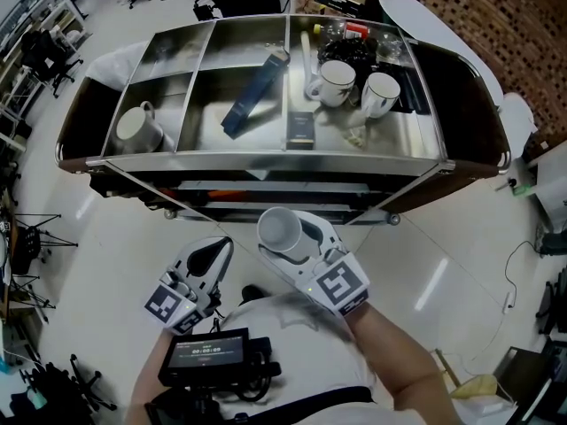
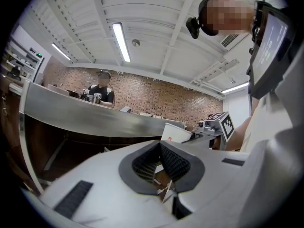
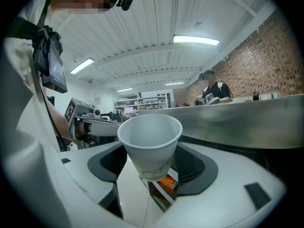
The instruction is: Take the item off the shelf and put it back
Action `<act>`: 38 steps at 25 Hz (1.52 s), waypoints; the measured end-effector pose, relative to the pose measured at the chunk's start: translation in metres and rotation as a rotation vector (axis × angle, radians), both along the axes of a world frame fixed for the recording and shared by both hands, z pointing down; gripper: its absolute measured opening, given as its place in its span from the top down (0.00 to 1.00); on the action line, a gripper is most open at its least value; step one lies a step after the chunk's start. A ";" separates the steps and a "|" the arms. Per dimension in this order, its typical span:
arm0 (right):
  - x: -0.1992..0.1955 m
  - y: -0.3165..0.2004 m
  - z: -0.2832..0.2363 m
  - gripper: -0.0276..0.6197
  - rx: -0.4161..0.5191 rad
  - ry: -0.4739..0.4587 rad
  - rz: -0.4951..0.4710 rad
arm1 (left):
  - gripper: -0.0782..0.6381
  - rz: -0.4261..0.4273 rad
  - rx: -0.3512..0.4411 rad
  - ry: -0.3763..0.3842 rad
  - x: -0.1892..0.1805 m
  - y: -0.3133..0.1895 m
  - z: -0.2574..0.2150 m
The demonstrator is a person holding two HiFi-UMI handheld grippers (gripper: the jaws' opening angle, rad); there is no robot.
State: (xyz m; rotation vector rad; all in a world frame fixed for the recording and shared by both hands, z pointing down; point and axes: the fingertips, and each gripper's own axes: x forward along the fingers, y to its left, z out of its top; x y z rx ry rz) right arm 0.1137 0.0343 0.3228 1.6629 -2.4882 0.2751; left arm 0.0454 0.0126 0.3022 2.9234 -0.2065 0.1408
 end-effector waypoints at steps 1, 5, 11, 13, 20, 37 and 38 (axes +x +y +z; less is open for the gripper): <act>-0.001 0.000 0.000 0.48 -0.001 -0.001 0.000 | 0.89 -0.004 0.010 0.004 -0.002 -0.002 0.001; -0.003 0.002 -0.001 0.48 -0.010 -0.013 0.005 | 0.89 -0.025 0.024 0.010 -0.006 -0.008 0.008; -0.002 0.002 -0.001 0.48 -0.002 -0.014 0.015 | 0.89 0.008 0.007 0.003 0.000 0.000 0.001; -0.002 0.003 -0.001 0.48 0.005 -0.011 0.016 | 0.89 0.026 0.005 -0.002 0.002 0.003 -0.003; 0.000 -0.001 -0.001 0.48 -0.001 -0.019 0.026 | 0.89 0.008 0.038 0.041 -0.001 -0.011 0.001; 0.007 0.004 0.037 0.48 -0.084 0.003 0.006 | 0.89 0.047 -0.014 -0.011 0.021 -0.001 0.026; 0.009 0.004 0.042 0.48 -0.099 0.007 0.004 | 0.89 0.039 -0.004 -0.019 0.023 -0.002 0.033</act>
